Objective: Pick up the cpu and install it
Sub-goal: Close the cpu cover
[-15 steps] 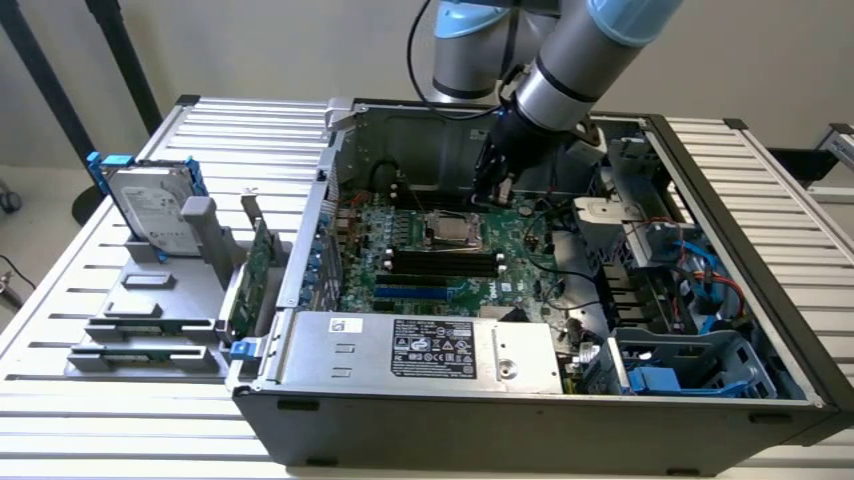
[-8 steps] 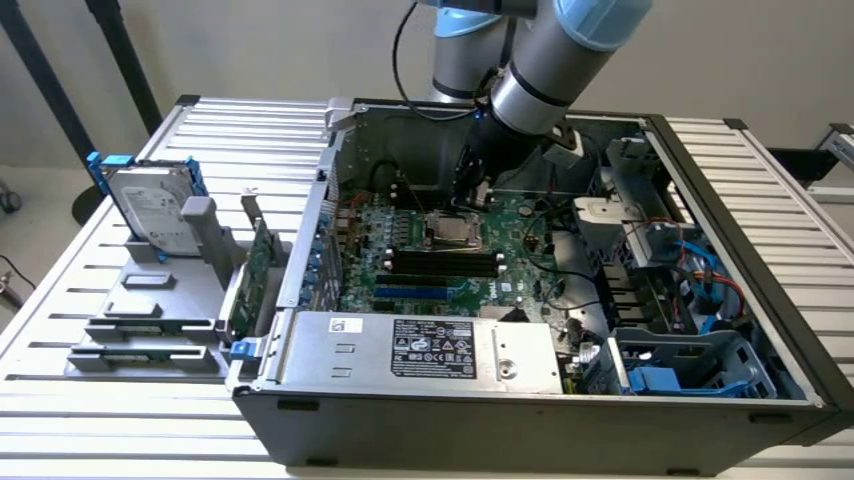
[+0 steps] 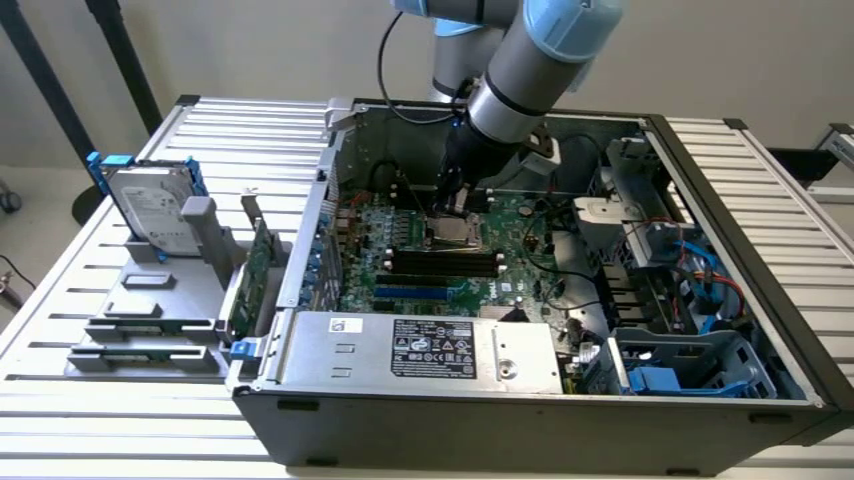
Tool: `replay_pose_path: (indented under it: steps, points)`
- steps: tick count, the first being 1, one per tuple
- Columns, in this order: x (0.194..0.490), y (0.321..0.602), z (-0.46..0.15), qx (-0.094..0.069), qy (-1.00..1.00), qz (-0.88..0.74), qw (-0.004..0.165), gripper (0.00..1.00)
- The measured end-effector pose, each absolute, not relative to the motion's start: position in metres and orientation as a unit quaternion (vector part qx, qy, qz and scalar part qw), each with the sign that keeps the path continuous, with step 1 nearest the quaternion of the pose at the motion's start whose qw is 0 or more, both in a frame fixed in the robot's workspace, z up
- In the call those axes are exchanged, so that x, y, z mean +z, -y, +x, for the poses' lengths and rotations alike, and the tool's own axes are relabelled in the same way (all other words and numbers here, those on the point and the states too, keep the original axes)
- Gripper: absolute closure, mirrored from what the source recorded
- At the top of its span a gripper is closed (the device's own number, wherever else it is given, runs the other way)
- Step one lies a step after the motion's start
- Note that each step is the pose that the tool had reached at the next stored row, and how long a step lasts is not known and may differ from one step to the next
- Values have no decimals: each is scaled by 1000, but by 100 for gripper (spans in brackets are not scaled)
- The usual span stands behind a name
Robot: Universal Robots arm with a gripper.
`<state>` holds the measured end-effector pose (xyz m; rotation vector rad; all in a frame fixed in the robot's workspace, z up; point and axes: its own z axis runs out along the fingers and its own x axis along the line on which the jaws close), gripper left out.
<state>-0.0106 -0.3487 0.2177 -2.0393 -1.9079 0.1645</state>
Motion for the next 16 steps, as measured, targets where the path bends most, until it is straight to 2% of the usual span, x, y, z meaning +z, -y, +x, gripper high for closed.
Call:
replay_pose_path:
  steps: [16]
  points:
    - [208, 353, -16, 58, 672, -718, 171, 89]
